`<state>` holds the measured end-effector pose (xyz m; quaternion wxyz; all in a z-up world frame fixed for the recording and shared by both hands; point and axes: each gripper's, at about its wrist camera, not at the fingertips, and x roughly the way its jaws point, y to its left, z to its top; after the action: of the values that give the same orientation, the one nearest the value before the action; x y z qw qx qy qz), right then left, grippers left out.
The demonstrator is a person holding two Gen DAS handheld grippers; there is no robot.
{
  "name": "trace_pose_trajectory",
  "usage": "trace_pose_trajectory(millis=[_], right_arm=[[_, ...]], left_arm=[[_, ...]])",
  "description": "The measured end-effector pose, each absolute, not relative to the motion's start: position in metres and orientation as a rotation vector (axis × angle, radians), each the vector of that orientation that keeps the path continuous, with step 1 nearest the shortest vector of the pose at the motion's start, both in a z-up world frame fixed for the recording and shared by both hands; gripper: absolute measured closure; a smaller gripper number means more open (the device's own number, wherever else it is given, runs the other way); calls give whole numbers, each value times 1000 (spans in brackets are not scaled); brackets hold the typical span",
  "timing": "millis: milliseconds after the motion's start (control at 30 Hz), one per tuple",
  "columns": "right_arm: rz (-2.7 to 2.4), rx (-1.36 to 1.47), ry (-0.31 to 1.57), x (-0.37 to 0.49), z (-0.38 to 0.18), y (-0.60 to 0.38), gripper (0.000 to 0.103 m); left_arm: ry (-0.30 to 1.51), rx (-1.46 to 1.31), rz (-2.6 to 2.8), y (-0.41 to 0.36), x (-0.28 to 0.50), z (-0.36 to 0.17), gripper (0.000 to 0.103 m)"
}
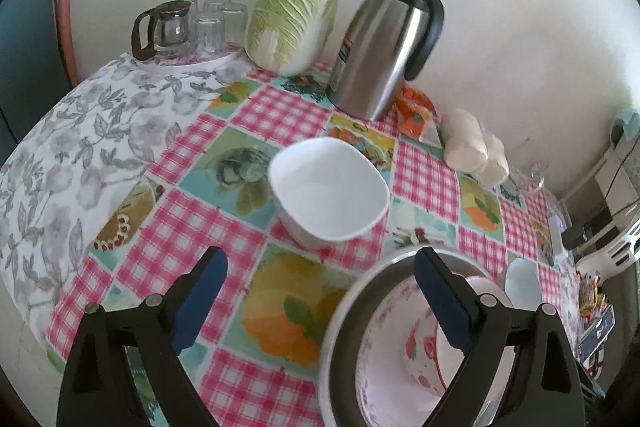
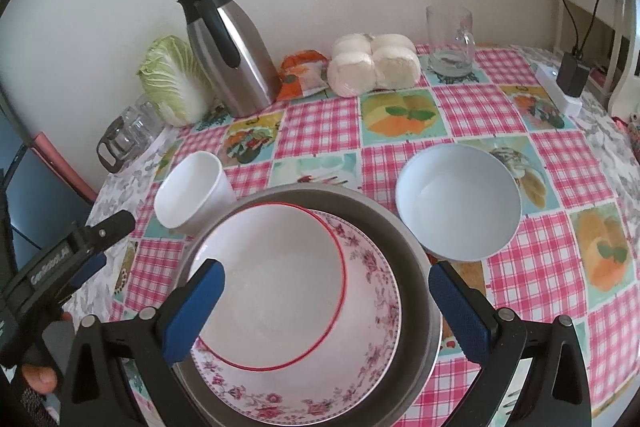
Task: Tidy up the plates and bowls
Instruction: 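Move both grippers to the rim of the square white bowl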
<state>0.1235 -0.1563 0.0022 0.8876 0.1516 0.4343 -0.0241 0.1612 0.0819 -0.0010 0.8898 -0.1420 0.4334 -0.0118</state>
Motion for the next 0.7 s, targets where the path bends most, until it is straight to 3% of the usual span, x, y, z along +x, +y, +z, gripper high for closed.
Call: trace_pose_trajectory(millis=[367, 700], right_arm=[[-32, 276, 912, 140, 14, -130, 0], [0, 304, 951, 186, 37, -96, 0]], left_arm=[[821, -439, -35, 137, 181, -2, 8], [870, -577, -59, 171, 207, -19, 8]])
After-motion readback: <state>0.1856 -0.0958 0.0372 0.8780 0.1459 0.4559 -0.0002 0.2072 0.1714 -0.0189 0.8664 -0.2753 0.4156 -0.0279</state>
